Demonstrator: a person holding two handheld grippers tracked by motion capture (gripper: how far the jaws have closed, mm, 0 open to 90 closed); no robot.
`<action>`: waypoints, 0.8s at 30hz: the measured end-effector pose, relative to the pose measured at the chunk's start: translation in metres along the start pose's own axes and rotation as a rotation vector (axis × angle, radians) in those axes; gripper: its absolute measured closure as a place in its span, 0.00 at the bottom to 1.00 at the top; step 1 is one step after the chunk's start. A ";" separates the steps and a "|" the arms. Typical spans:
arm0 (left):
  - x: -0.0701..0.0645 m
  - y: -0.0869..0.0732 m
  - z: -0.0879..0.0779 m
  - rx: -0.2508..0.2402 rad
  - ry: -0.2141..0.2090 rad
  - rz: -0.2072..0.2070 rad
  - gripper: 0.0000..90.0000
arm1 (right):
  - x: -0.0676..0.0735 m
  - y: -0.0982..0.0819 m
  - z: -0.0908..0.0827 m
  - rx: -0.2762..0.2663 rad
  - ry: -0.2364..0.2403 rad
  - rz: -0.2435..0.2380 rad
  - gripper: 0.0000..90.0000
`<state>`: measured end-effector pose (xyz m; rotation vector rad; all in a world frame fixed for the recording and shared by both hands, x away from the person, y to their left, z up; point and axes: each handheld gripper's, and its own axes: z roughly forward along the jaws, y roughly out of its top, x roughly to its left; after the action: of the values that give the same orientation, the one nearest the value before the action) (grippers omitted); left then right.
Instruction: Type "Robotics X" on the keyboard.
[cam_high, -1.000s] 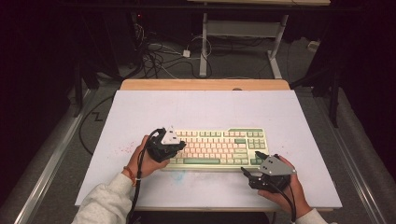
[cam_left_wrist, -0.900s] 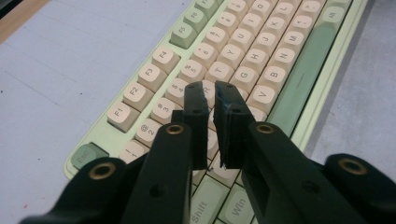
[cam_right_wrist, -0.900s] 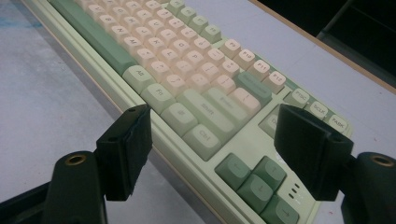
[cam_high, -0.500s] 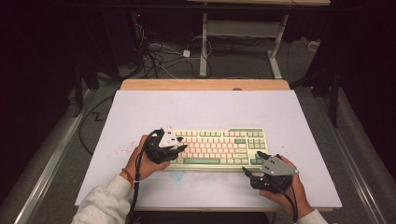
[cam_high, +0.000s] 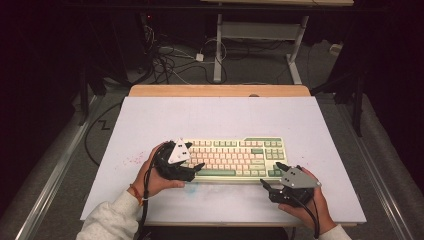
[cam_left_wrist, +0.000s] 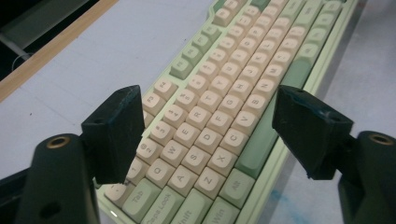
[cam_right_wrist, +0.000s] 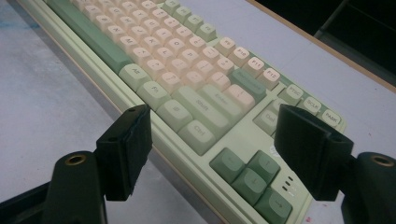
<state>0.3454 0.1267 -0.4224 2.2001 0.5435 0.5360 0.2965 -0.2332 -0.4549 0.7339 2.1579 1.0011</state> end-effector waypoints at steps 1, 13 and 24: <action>-0.001 0.000 -0.001 -0.008 -0.005 0.000 0.26 | 0.000 0.000 0.000 0.000 0.001 0.002 0.31; -0.011 0.002 -0.001 -0.005 -0.073 0.028 0.70 | 0.000 0.000 -0.001 0.000 0.000 0.005 0.31; -0.024 0.004 0.018 0.080 -0.136 0.089 0.97 | 0.000 -0.001 -0.001 0.005 0.000 0.004 0.31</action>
<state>0.3363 0.1007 -0.4347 2.3259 0.4028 0.4137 0.2958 -0.2343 -0.4549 0.7409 2.1608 0.9985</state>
